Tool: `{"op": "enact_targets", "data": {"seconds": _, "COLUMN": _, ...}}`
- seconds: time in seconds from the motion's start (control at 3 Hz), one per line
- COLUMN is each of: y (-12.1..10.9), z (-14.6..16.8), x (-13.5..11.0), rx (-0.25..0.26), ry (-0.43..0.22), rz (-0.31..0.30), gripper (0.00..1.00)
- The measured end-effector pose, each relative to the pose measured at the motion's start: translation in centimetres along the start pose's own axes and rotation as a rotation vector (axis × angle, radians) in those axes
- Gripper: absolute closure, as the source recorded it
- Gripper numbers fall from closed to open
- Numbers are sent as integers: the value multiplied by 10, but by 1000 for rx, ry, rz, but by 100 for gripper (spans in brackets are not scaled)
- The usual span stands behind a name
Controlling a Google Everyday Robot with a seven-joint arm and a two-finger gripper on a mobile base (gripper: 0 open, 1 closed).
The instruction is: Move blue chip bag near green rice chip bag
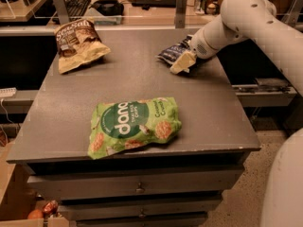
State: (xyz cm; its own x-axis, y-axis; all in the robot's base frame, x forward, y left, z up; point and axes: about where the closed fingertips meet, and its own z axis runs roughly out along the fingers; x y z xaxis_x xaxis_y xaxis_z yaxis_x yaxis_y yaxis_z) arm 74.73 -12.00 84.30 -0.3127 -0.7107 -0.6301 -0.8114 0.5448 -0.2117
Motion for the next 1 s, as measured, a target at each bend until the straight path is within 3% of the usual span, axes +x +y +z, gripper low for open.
{"op": "enact_targets", "data": {"seconds": 0.33, "y": 3, "z": -9, "x": -10, "rx": 4, "ry": -27, "rz": -22, "gripper": 67}}
{"op": "enact_targets", "data": {"seconds": 0.67, "y": 4, "z": -17, "x": -16, "rx": 13, "ry": -48, "rz": -39, "gripper": 90}}
{"op": "enact_targets", "data": {"seconds": 1.0, "y": -1, "z": -48, "x": -31, "rx": 61, "ry": -106, "rz": -76, "gripper": 100}}
